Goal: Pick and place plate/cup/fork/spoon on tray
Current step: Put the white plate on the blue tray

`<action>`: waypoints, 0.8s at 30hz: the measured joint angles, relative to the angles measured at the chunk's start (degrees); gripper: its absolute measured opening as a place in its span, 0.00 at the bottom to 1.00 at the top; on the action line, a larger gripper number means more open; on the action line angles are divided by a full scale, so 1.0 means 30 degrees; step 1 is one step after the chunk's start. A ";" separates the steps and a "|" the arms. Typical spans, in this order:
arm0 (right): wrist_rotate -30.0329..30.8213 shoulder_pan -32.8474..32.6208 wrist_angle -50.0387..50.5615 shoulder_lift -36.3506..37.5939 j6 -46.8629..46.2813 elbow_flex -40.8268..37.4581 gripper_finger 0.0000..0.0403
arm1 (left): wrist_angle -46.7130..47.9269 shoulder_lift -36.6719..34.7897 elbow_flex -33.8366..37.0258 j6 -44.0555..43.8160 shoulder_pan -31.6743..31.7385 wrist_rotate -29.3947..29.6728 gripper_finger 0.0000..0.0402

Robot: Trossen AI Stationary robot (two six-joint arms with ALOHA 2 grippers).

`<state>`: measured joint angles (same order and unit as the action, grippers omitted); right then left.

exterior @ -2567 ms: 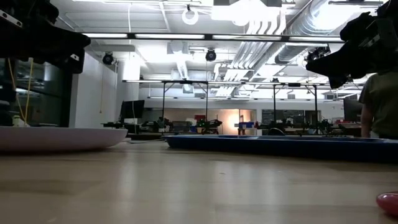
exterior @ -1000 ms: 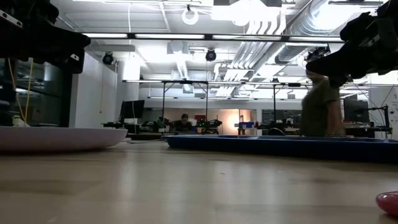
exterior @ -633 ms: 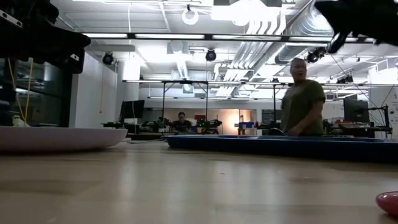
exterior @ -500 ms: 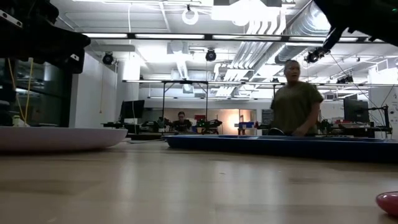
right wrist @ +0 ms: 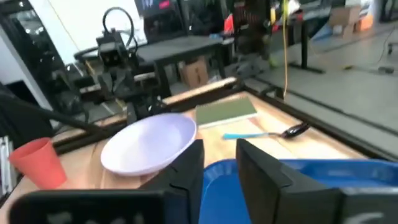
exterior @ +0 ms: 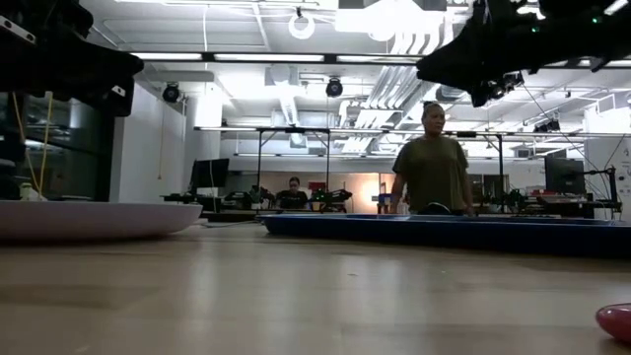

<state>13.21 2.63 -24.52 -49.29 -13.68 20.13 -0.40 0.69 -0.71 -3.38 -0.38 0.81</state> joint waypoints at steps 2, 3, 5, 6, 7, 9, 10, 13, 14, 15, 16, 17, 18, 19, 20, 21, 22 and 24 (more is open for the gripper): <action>-0.0606 -0.0011 0.0724 -0.0282 -0.0369 0.0379 0.27 | -0.0007 0.0000 0.0000 -0.0007 -0.0007 -0.0005 0.00; -0.1064 -0.0007 0.1049 -0.0367 -0.0587 0.0454 0.28 | -0.0014 0.0000 -0.0001 -0.0007 -0.0001 -0.0004 0.00; -0.1987 -0.0013 0.1385 -0.0503 -0.1000 0.0514 0.31 | -0.0217 0.0007 0.0000 -0.0006 -0.0005 -0.0004 0.00; -0.2332 -0.0007 0.1574 -0.0497 -0.1158 0.0519 0.31 | -0.0347 0.0000 0.0000 -0.0007 -0.0005 -0.0005 0.00; -0.2566 -0.0015 0.1783 -0.0497 -0.1344 0.0521 0.32 | -0.0388 0.0000 -0.0007 0.0041 -0.0003 -0.0005 0.00; -0.2643 -0.0015 0.2361 -0.0497 -0.1493 0.0521 0.32 | -0.0814 0.0017 0.0010 0.0629 -0.0007 0.0169 0.00; -0.2643 -0.0015 0.2619 -0.0497 -0.1492 0.0521 0.32 | -0.1471 0.0054 0.0015 0.0944 -0.0009 0.0578 0.00; -0.2522 -0.0015 0.2880 -0.0520 -0.1460 0.0521 0.32 | -0.4017 0.0667 0.0007 0.0912 0.0000 0.2710 0.00; -0.2428 -0.0015 0.2849 -0.0543 -0.1451 0.0521 0.32 | -0.4804 0.1063 0.0007 0.0974 0.0000 0.3425 0.00; -0.2367 -0.0015 0.2788 -0.0551 -0.1448 0.0521 0.32 | -0.5359 0.1553 -0.0051 0.1234 0.0000 0.3958 0.01; -0.2281 -0.0015 0.2675 -0.0555 -0.1441 0.0521 0.32 | -0.5445 0.2210 -0.0317 0.1523 0.0000 0.4495 0.02; -0.2188 -0.0015 0.2578 -0.0555 -0.1422 0.0521 0.32 | -0.5184 0.2988 -0.0701 0.1792 0.0043 0.5085 0.04; -0.2096 -0.0015 0.2515 -0.0555 -0.1344 0.0521 0.32 | -0.4657 0.3884 -0.1135 0.1955 0.0158 0.5676 0.06; -0.2028 -0.0015 0.2494 -0.0555 -0.1330 0.0521 0.32 | -0.3869 0.4911 -0.1642 0.2042 0.0392 0.6142 0.09; -0.1906 -0.0015 0.2463 -0.0555 -0.1303 0.0521 0.32 | -0.2875 0.5994 -0.2210 0.2036 0.0679 0.6418 0.11; -0.1809 -0.0015 0.2400 -0.0555 -0.1294 0.0521 0.32 | -0.1899 0.7148 -0.2843 0.1938 0.1045 0.6439 0.14; -0.1664 -0.0015 0.2365 -0.0555 -0.1288 0.0521 0.32 | -0.0879 0.8338 -0.3569 0.1820 0.1439 0.6316 0.17; -0.1572 -0.0015 0.2386 -0.0555 -0.1288 0.0521 0.32 | 0.1290 1.0854 -0.5147 0.1539 0.2353 0.5593 0.23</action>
<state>8.49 2.59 -17.37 -50.96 -17.54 21.69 3.47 33.25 -16.15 1.24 6.68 17.59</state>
